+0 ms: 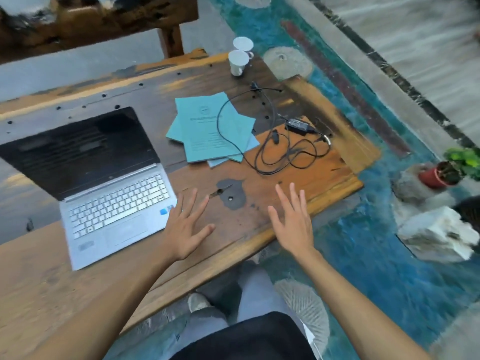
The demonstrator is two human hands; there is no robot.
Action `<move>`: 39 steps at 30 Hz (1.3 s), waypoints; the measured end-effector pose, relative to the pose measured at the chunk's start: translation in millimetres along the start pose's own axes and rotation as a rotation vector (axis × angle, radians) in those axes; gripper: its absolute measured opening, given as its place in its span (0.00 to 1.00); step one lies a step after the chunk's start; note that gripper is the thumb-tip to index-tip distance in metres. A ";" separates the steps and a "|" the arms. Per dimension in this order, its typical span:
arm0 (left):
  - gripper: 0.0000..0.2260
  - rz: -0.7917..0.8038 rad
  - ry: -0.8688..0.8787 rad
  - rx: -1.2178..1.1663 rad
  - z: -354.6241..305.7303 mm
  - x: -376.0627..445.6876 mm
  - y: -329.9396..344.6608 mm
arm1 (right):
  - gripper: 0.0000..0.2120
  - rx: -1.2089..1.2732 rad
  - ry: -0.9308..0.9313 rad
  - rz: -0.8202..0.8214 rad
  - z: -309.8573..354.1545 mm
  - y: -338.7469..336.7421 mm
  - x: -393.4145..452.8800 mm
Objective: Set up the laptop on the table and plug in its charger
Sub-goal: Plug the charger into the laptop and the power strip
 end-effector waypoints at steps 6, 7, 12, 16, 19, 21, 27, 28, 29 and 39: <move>0.34 -0.011 0.022 -0.002 -26.9 67.4 15.5 | 0.29 0.045 0.074 0.013 -46.1 -2.4 48.2; 0.35 -0.017 0.014 0.011 -29.5 82.9 18.2 | 0.29 0.054 0.073 0.020 -52.2 -1.2 61.4; 0.34 -0.026 -0.054 0.032 -45.6 166.2 28.5 | 0.28 0.114 0.037 0.078 -73.0 -0.2 149.6; 0.36 -0.043 -0.092 0.022 -68.7 240.2 29.6 | 0.27 0.181 0.073 0.065 -81.0 -8.8 227.6; 0.35 -0.085 -0.140 -0.022 -80.6 294.3 22.1 | 0.26 0.253 0.096 0.076 -81.5 -9.8 283.8; 0.34 -0.114 -0.176 -0.056 -85.9 328.2 13.5 | 0.25 0.270 0.161 0.076 -78.2 -6.8 318.2; 0.30 -0.221 -0.289 -0.250 -93.1 435.6 -14.7 | 0.24 0.610 0.494 0.138 -54.3 20.4 415.0; 0.29 -0.217 -0.308 -0.279 -93.3 452.6 -15.9 | 0.23 0.627 0.539 0.138 -50.3 26.1 429.6; 0.28 -0.201 -0.315 -0.297 -93.7 470.0 -16.2 | 0.22 0.627 0.583 0.129 -46.3 31.1 444.2; 0.20 0.047 -0.494 -0.288 -72.1 596.8 30.8 | 0.09 0.854 1.138 0.134 -33.9 98.5 536.3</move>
Point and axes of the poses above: each hand's wrist, its own x-axis towards the middle knuckle, its own y-axis out of the palm, z = x × y, the point moved 3 cm from there along x, towards the middle knuckle, and after that the axes turned 10 degrees about -z, right-handed, at the moved point
